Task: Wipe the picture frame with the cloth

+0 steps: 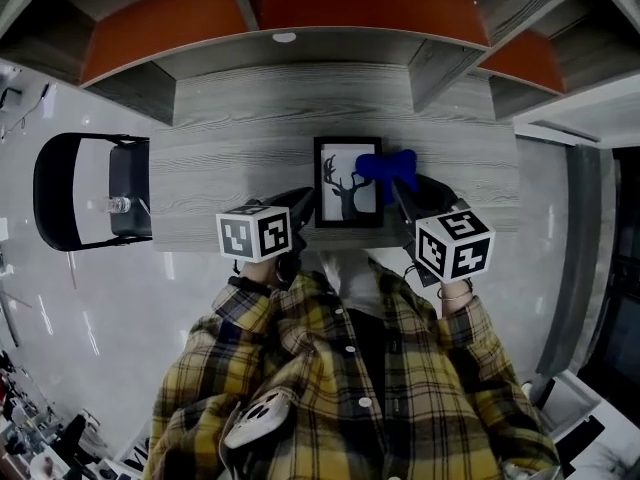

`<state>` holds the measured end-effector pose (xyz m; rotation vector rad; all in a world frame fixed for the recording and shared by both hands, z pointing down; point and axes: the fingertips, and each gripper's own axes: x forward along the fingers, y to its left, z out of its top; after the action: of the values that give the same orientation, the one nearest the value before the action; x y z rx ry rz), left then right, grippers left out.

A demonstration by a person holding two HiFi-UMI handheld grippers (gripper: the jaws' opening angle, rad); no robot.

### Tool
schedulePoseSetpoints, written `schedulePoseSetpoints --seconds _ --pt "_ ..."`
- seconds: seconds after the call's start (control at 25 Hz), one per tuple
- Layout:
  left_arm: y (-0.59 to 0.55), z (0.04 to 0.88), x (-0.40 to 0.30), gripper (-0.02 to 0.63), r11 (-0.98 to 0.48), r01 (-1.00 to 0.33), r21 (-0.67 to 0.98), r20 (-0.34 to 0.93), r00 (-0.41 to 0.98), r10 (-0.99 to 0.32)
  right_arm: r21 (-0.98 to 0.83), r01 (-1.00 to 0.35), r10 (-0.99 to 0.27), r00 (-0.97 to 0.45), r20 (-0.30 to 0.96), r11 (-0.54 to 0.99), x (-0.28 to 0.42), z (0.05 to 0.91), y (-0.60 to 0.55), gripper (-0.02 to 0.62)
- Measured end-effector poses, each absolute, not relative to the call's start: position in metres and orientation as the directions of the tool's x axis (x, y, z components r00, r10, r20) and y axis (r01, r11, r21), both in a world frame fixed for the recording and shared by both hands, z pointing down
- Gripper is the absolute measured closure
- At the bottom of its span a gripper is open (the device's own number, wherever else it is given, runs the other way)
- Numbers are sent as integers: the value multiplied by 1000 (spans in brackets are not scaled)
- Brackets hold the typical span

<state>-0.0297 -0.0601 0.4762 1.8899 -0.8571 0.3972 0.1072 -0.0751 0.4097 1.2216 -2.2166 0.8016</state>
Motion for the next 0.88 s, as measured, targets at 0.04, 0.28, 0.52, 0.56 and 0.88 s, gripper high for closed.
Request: schedulePoseSetpoints --seconds 0.04,0.28,0.52,0.56,0.88 --pt "-67 464 -30 601 -284 -705 650 585 702 -406 -255 -862 -597 -492 634 439 106 399 -79 555" --pt "-99 379 -28 601 -398 -659 638 445 737 -508 -221 -839 -680 -535 502 497 98 333 -96 555" --pt "-116 283 -32 601 -523 -638 566 276 744 -608 -164 -821 -740 -565 365 546 88 267 -100 555" --pt "-117 269 -32 601 -543 -639 545 252 742 -621 -156 -819 -748 -569 343 552 87 258 -99 555" --pt "-112 190 -31 601 -629 -657 415 136 729 -671 -117 -801 -769 -597 228 587 84 213 -94 555"
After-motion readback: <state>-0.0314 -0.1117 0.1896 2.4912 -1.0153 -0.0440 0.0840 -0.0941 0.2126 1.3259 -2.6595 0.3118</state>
